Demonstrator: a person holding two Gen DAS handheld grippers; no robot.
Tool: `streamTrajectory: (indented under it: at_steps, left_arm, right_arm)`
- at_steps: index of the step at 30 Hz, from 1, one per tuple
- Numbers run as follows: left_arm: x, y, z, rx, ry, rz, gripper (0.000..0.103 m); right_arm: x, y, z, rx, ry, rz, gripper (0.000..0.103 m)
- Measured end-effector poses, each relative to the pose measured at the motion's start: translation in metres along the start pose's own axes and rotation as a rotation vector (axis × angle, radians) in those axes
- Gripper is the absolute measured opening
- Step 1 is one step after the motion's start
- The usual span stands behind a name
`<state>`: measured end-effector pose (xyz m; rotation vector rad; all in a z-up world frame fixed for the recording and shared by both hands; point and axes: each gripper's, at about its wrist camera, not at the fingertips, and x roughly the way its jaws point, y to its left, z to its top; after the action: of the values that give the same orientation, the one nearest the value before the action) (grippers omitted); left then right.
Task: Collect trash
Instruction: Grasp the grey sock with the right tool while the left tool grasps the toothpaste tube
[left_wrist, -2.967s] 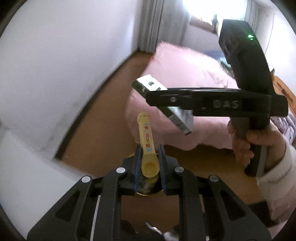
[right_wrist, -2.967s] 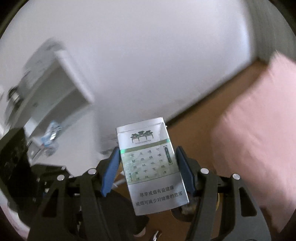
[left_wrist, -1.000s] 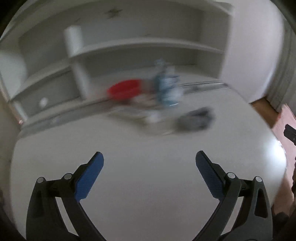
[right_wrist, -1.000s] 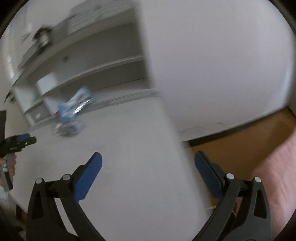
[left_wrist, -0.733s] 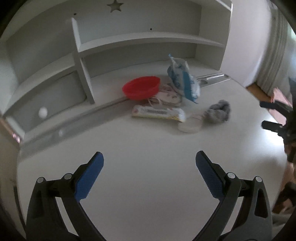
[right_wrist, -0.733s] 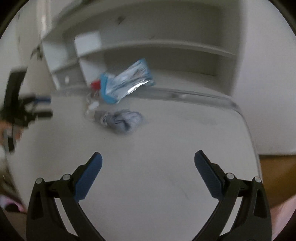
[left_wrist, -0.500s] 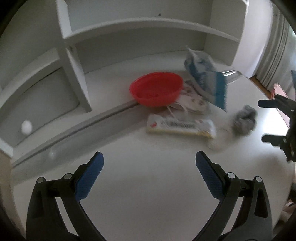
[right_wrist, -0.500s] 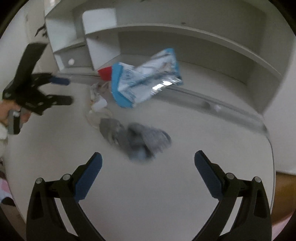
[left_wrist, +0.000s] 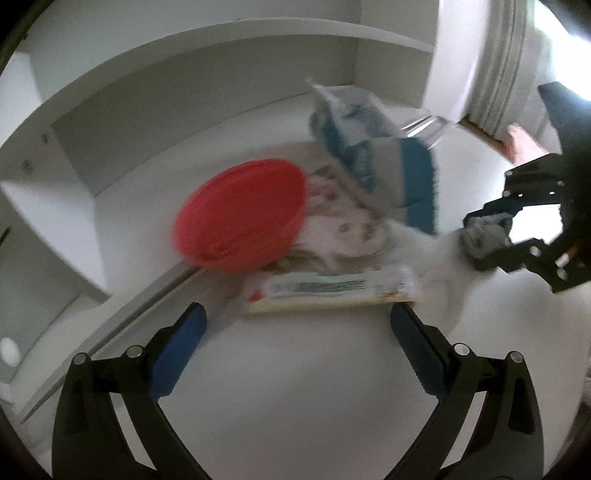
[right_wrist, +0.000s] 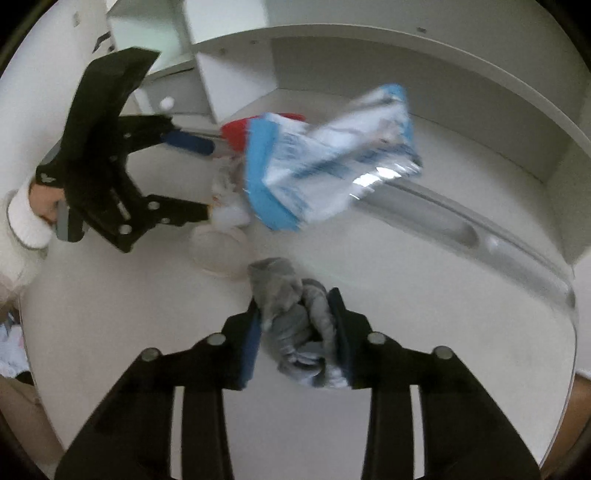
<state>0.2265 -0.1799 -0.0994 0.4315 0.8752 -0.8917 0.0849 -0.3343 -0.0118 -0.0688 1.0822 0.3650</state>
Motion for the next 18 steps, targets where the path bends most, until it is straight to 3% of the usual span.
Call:
streamTrajectory:
  at_steps: [5, 12, 13, 16, 18]
  left_arm:
    - [-0.009, -0.030, 0.001, 0.000, -0.035, -0.066, 0.097]
    - [-0.037, -0.090, -0.009, 0.022, -0.025, -0.244, 0.097]
    - [-0.040, -0.098, -0.011, 0.045, -0.023, -0.234, 0.097]
    - [-0.035, -0.108, 0.000, 0.140, -0.030, -0.066, 0.097]
    - [-0.030, -0.084, 0.007, 0.120, -0.019, -0.002, 0.097]
  right_arm:
    - [-0.028, -0.036, -0.039, 0.115, -0.027, -0.115, 0.035]
    - [-0.043, -0.049, -0.071, 0.192, -0.110, -0.143, 0.035]
    - [-0.043, -0.048, -0.070, 0.189, -0.110, -0.152, 0.035]
    - [-0.042, -0.044, -0.071, 0.178, -0.106, -0.170, 0.035]
    - [-0.043, -0.043, -0.074, 0.182, -0.107, -0.165, 0.035]
